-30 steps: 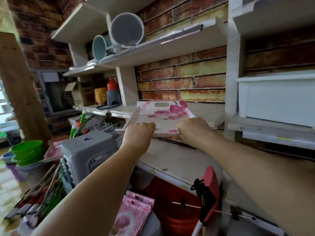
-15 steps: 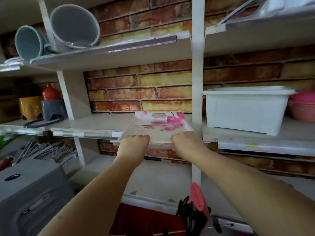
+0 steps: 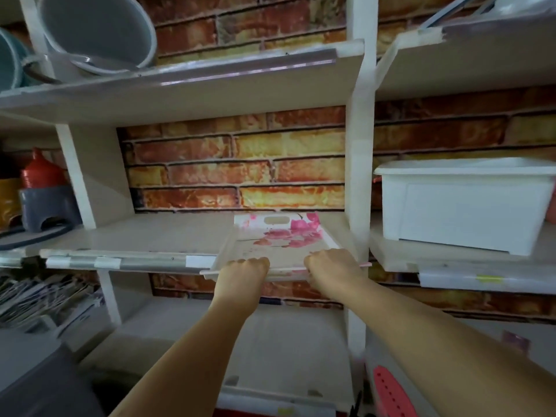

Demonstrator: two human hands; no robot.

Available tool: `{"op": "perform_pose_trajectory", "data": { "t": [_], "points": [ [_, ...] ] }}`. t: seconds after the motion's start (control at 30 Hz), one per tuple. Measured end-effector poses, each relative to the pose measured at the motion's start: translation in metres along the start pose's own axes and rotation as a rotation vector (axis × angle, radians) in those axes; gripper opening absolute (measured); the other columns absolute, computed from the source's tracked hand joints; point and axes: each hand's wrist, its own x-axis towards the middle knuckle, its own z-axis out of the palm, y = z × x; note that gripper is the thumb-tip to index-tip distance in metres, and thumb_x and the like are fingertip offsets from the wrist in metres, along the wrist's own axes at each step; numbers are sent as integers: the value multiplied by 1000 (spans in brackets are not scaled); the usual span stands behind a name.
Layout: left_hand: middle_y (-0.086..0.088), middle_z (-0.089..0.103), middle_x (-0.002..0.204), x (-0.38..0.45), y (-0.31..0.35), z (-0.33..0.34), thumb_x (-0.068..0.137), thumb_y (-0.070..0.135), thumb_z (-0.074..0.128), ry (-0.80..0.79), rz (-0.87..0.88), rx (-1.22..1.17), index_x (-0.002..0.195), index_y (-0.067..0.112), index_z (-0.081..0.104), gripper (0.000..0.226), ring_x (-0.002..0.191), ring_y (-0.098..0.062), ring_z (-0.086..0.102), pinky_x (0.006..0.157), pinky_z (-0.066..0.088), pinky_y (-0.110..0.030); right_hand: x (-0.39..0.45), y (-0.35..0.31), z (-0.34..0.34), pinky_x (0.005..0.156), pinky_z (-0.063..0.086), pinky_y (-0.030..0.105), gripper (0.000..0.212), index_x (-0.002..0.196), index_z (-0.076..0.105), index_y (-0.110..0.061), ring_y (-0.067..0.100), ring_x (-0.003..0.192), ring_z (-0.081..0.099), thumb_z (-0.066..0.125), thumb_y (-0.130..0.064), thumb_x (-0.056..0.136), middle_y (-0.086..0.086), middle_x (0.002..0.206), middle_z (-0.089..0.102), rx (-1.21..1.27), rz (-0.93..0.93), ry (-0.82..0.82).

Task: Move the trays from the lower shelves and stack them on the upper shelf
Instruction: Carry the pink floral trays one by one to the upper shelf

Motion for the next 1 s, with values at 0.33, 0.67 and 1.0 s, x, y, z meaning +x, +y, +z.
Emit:
{"op": "perform_pose_trajectory", "data": {
  "t": [0.33,0.67,1.0],
  "points": [
    [-1,63,104,84,-39,62,85,-1,55,-88,92,-45,118,16,46,38,91,-19,61,69,42,-26,92,-4,25,68,37,30,23,107,63,-8,25,81,54,46,-4,91,5,87,60,26,54,-130],
    [-3,61,115,129,-42,102,96,55,30,-81,169,-178,123,18,44,48,102,-20,59,86,48,-32,135,16,49,64,36,26,45,85,53,-19,17,76,45,41,-62,91,2,82,50,299,76,-375],
    [-5,61,117,138,-40,109,97,52,30,-108,133,-104,128,16,46,50,104,-21,58,86,47,-32,151,11,60,71,33,26,37,74,57,-9,20,79,42,42,-30,101,1,71,44,158,74,-320]
  ]
}}
